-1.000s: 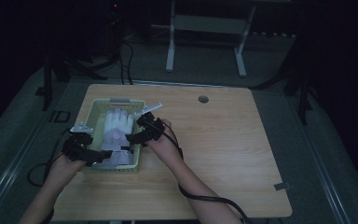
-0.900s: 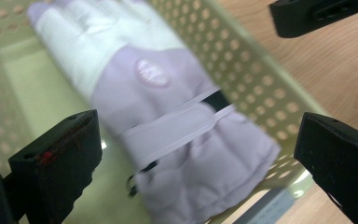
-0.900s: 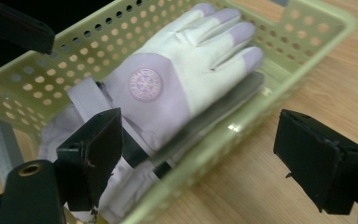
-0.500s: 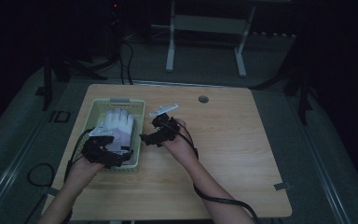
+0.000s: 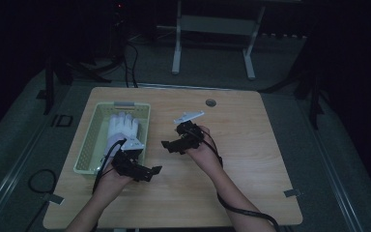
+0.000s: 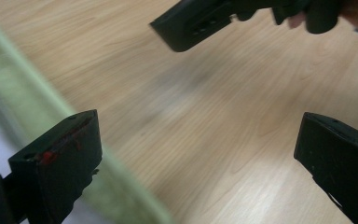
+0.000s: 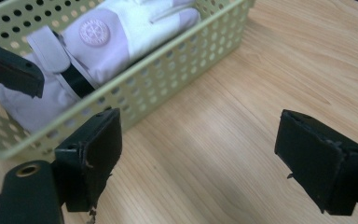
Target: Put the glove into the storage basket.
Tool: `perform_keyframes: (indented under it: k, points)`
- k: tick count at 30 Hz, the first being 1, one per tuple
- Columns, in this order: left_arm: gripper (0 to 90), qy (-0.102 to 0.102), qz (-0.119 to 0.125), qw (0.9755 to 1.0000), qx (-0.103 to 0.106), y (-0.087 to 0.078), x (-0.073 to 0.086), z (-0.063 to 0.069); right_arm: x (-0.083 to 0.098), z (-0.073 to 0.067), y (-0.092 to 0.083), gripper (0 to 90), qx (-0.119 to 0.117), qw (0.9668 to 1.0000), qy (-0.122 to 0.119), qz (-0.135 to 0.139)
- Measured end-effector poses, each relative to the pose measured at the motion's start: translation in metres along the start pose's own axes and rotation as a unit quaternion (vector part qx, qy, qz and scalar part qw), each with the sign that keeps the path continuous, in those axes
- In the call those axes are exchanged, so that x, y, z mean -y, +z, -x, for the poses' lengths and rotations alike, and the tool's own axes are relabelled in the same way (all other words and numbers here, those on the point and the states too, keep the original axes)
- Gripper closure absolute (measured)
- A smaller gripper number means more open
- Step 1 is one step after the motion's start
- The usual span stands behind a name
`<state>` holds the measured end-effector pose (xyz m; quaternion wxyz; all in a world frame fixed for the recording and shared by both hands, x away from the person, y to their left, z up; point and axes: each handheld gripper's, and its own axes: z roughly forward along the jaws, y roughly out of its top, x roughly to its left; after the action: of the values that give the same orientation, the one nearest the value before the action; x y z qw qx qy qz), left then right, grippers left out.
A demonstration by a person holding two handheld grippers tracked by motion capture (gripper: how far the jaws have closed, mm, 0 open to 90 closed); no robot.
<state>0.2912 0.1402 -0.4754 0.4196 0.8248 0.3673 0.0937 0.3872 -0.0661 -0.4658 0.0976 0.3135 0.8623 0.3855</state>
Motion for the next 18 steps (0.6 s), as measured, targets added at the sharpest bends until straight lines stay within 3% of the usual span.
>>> perform_keyframes:
  k: [8,13,18]
  points:
    - [0.9,0.016,0.004,0.9997,0.018,0.016,0.0,0.019,0.016,0.012,-0.007,14.7,0.005,1.0,0.003,0.0]
    - [0.9,0.041,-0.004,0.9989,0.02,0.028,0.002,0.032,0.029,0.021,-0.008,14.7,0.002,1.0,0.008,0.005]
    - [0.9,0.042,0.003,0.9987,0.03,0.039,0.007,0.039,0.046,0.031,-0.01,14.7,0.006,0.9999,0.016,-0.003]
